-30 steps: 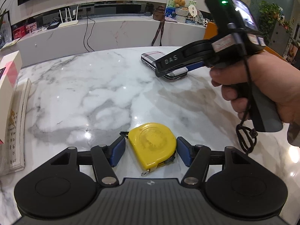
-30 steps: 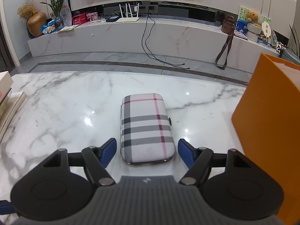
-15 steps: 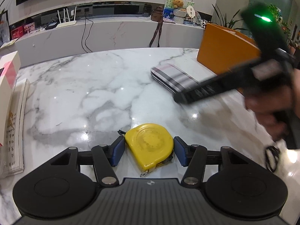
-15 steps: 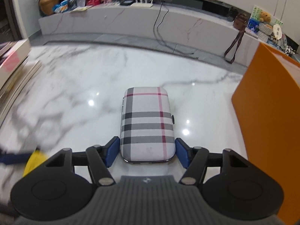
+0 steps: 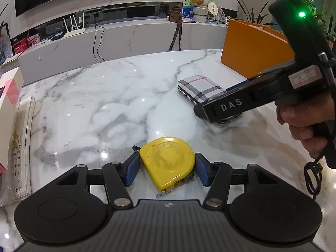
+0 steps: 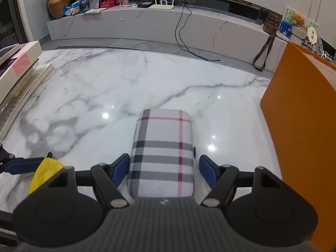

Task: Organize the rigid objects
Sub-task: 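Carry the tape measure in the left tool while the right tool carries the plaid case into the orange box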

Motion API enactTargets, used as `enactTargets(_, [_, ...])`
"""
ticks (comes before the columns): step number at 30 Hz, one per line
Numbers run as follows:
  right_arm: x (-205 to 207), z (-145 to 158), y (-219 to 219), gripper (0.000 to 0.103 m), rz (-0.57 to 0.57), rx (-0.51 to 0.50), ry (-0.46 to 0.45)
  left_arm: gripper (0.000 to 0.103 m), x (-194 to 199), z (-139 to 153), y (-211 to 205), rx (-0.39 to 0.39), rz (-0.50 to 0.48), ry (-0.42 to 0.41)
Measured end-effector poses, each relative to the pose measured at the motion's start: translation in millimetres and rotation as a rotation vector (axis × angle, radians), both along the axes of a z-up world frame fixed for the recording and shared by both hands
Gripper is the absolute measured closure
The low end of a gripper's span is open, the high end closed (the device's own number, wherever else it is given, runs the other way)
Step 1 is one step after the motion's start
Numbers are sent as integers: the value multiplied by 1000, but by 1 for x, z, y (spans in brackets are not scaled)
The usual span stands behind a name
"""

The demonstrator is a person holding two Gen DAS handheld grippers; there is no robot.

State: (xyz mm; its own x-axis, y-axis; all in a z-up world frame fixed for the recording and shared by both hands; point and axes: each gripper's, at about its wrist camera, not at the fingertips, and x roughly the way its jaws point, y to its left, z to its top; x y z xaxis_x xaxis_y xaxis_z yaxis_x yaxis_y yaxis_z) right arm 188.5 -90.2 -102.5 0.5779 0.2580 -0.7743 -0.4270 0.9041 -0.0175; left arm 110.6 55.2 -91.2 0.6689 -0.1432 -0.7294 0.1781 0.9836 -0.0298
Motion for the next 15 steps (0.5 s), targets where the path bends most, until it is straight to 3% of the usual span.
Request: enactTargets(15, [-8, 11, 0, 39, 11, -11, 14, 39, -3, 13, 3, -70, -8, -29])
